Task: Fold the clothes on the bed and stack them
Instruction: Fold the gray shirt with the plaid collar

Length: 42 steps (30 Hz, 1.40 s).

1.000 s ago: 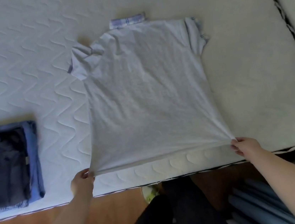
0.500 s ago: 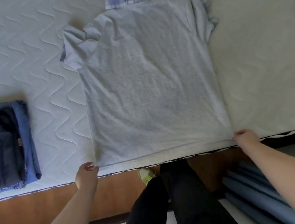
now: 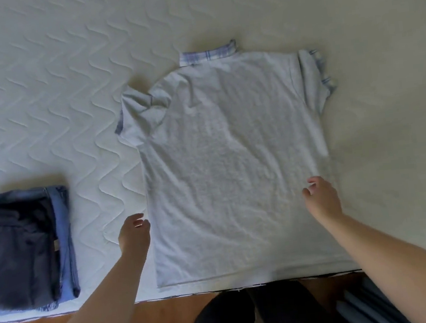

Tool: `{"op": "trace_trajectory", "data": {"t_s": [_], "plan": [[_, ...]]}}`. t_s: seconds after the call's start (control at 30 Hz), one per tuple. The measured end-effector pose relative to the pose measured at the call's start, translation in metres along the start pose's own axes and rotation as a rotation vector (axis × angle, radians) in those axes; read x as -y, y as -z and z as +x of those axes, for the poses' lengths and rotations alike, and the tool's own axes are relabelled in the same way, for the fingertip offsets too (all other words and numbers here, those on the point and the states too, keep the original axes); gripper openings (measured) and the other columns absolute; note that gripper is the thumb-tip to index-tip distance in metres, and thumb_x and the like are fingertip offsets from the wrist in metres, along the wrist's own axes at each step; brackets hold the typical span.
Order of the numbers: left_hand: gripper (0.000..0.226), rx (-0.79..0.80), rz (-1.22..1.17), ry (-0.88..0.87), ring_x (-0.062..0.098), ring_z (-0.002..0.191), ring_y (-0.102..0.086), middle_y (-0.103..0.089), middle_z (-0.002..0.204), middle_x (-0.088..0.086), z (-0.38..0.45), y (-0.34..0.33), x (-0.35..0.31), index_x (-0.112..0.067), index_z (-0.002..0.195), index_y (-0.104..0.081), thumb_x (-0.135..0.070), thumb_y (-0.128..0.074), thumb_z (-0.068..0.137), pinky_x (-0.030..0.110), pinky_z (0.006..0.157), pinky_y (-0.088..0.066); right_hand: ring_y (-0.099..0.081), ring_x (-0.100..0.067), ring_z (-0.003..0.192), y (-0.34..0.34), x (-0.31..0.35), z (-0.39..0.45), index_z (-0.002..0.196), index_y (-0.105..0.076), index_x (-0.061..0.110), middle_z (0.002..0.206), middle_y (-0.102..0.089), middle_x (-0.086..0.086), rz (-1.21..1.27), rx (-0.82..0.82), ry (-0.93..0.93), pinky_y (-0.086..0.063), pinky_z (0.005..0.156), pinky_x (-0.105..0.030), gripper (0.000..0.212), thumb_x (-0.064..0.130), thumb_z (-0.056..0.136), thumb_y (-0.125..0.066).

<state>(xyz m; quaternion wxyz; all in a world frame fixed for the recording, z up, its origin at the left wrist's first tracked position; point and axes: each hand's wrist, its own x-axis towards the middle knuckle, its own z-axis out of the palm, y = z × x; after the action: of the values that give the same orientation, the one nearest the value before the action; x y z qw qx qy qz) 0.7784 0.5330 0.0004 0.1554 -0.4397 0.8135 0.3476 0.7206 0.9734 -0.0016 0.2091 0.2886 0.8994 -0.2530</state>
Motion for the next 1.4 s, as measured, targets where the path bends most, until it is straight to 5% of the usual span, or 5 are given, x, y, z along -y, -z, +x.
{"op": "trace_trajectory", "data": {"t_s": [0.37, 0.7, 0.97, 1.27, 1.4], "plan": [[0.030, -0.056, -0.093, -0.248, 0.016, 0.098, -0.060, -0.060, 0.117, 0.003, 0.141, 0.000, -0.122, -0.022, 0.123, -0.056, -0.027, -0.057, 0.094, 0.029, 0.083, -0.045, -0.060, -0.034, 0.105, -0.074, 0.160, 0.064, 0.118, -0.060, 0.003, 0.108, -0.065, -0.017, 0.100, 0.025, 0.296, -0.045, 0.094, -0.046, 0.030, 0.006, 0.088, -0.062], [0.083, 0.007, 0.241, -0.564, 0.026, 0.144, -0.025, -0.029, 0.156, 0.006, 0.267, 0.011, -0.232, -0.024, 0.152, -0.024, -0.059, -0.060, 0.086, 0.048, 0.113, -0.024, -0.047, -0.029, 0.128, -0.129, 0.300, 0.099, 0.138, -0.050, 0.008, 0.137, -0.054, -0.011, 0.045, -0.013, 0.608, -0.034, 0.108, -0.040, 0.044, 0.013, 0.095, -0.055], [0.016, 0.059, 0.193, -0.583, 0.029, 0.086, -0.058, -0.058, 0.087, 0.002, 0.303, 0.010, -0.236, -0.016, 0.102, -0.052, -0.030, -0.054, 0.097, 0.032, 0.071, -0.039, -0.014, -0.019, 0.148, -0.153, 0.363, 0.159, 0.153, -0.022, 0.015, 0.160, -0.021, -0.003, -0.153, -0.034, 0.692, -0.015, 0.120, -0.035, 0.052, 0.024, 0.104, -0.035], [0.030, -0.132, 0.079, -0.595, 0.015, 0.071, -0.055, -0.059, 0.078, -0.003, 0.315, 0.059, -0.175, -0.023, 0.112, -0.061, -0.043, -0.064, 0.090, 0.025, 0.063, -0.040, 0.001, -0.017, 0.150, -0.161, 0.373, 0.187, 0.156, -0.002, 0.020, 0.164, -0.001, -0.001, -0.337, 0.055, 0.648, -0.004, 0.121, -0.038, 0.061, 0.043, 0.103, -0.023], [0.055, 0.158, 0.304, -0.320, 0.020, 0.059, -0.054, -0.059, 0.062, 0.000, 0.318, 0.070, -0.168, -0.016, 0.073, -0.064, -0.071, -0.059, 0.078, 0.026, 0.051, -0.038, 0.008, -0.016, 0.149, -0.165, 0.370, 0.193, 0.156, 0.001, 0.018, 0.163, 0.008, -0.001, -0.401, 0.070, 0.666, 0.004, 0.119, -0.037, 0.063, 0.045, 0.103, -0.020]]}}
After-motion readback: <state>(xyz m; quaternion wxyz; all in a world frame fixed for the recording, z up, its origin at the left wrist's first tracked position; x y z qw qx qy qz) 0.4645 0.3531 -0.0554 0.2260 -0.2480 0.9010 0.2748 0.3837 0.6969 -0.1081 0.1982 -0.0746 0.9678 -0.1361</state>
